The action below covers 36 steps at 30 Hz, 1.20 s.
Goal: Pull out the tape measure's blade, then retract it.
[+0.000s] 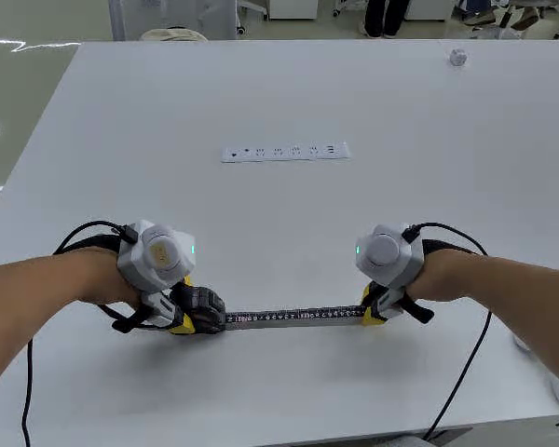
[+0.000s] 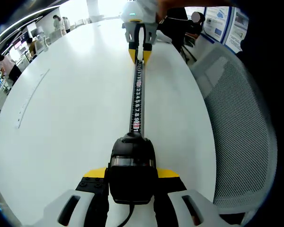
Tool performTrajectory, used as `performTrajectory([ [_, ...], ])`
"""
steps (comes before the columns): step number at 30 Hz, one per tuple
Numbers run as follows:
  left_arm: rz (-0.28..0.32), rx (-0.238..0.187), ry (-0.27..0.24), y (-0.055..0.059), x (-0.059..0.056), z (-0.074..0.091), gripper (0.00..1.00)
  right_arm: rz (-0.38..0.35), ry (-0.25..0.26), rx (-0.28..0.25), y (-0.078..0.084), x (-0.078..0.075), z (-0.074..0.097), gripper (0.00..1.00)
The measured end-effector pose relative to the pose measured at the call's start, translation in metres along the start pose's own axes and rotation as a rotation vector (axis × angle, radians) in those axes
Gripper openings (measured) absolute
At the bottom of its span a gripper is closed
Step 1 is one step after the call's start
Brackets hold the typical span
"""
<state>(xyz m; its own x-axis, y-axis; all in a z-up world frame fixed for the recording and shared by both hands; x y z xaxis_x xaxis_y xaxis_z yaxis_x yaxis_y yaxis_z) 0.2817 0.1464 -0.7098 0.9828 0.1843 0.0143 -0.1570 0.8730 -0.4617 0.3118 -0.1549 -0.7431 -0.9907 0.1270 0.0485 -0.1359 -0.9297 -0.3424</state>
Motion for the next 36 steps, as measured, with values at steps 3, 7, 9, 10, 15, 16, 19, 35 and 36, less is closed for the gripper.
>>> performTrajectory([
  [3,0.001,-0.001,0.0,-0.0001,-0.0003,0.0,0.33,0.0,0.001,0.001,0.0007,0.0007,0.0004,0.12],
  [7,-0.001,0.001,0.0,-0.0008,-0.0011,0.0003,0.33,0.0,0.0,0.001,0.0008,0.0013,0.0008,0.12],
  [9,-0.001,0.0,-0.001,-0.0007,-0.0013,0.0004,0.33,-0.001,0.0,0.0,0.002,0.0011,0.0015,0.12],
  [10,0.0,0.0,-0.001,-0.0005,-0.0011,0.0003,0.33,-0.002,0.001,-0.001,0.0025,0.001,0.0017,0.12],
  [15,-0.001,0.0,-0.001,-0.0003,-0.0006,-0.0003,0.33,-0.003,0.002,0.001,0.0032,-0.0004,0.0013,0.12],
  [16,0.0,0.0,-0.001,-0.0003,-0.0003,-0.0004,0.33,-0.003,0.002,0.001,0.0032,-0.0004,0.0012,0.12],
  [19,0.002,-0.003,-0.002,0.0,0.0002,-0.0006,0.33,-0.005,0.002,0.001,0.0033,0.0,0.0011,0.12],
  [35,0.003,-0.009,0.0,0.0024,0.0043,-0.0032,0.33,0.02,0.009,-0.025,0.0041,0.0029,0.0018,0.15],
  [36,0.008,-0.01,0.002,0.0031,0.0056,-0.0036,0.33,0.018,0.012,-0.022,0.0035,0.0027,0.0016,0.15],
])
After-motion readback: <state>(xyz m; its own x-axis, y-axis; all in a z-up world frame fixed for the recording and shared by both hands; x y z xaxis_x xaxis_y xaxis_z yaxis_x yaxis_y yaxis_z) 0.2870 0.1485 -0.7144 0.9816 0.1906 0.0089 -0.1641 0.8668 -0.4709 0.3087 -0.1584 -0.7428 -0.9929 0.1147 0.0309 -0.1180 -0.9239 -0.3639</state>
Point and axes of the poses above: the centre of the closed fingertips' face, and the gripper's own axes: z roughly backward along the fingers, x roughly to its left, y roughly out of its underside, the point moved 7 cm from there along z, roughly backward along the fingers, and after that the axes turned 2 degrees about -x, right-handed, at the moved point
